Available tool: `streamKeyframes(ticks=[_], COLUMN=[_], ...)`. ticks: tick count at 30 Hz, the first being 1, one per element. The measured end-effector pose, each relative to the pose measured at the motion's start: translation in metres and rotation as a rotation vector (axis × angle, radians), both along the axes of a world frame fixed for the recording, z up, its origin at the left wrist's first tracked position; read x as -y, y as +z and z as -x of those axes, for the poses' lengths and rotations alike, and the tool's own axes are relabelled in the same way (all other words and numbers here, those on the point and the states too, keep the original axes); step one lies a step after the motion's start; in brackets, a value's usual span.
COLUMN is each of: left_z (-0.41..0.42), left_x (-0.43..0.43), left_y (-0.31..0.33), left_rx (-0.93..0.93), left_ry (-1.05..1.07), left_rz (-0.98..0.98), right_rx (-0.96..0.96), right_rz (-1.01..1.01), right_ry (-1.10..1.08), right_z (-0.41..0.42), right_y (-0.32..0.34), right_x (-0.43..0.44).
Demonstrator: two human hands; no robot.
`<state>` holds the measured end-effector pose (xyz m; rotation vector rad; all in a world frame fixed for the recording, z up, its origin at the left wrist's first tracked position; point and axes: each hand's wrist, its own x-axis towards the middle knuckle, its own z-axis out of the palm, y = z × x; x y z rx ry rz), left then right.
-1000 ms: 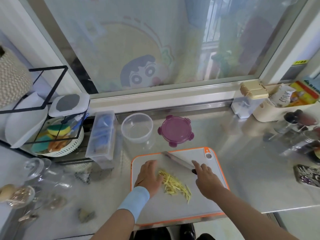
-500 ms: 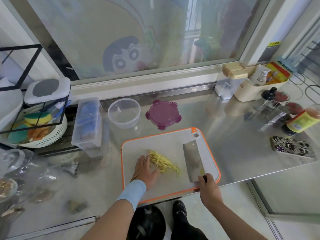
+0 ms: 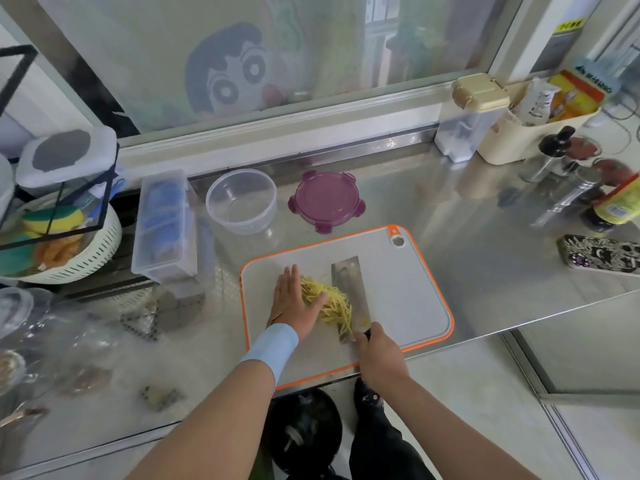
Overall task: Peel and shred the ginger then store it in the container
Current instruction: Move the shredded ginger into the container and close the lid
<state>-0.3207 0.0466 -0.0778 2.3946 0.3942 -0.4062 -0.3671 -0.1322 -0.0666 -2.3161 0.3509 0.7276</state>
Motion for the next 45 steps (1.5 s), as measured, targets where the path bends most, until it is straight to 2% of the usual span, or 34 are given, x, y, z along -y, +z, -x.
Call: streamKeyframes(ticks=[3,10,17,22,28,33,39,41,45], left_z=[-0.004,-0.001,-0.003,-0.024,-0.092,-0.145,-0.206,-0.219,-0.228], left_x=[0.000,0.005,-0.002,-0.012,-0.053,-0.091,-0.128,-0.135,-0.149], left_y=[-0.008,-0.023,-0.025,0.010,0.072,0.101,0.092,0.083,0.061], left_rx=[0.039,0.157,0.288,0.374,0.471,0.464,0.410,0.385,0.276], left_ry=[-0.030,-0.048,-0.069,-0.052,-0.045,0.034,0.109,0.119,0.138], left_rz=[0.037,0.085,0.113,0.152,0.084,0.034,-0.012,-0.022,-0.042], right_rx=[-0.030,-0.091,-0.046,-0.017,0.047,0.110,0.085,0.072,0.131], right_rz=[-0.022,-0.162,-0.319,-0.406,-0.487,-0.507,-0.473,-0.440,-0.283], right_ry=[0.087,0.079,-0.142,-0.220,-0.139,-0.048,-0.029,-0.014,0.166], right_z=[-0.005,-0.009,-0.008,-0.028,-0.095,-0.157,-0.223,-0.241,-0.265], right_y=[0.002,-0.001,0.004,0.038,0.091,0.115,0.110,0.103,0.084], right_x=[-0.014,-0.053,-0.066,-0.077,-0.111,-0.149,-0.186,-0.194,-0.197])
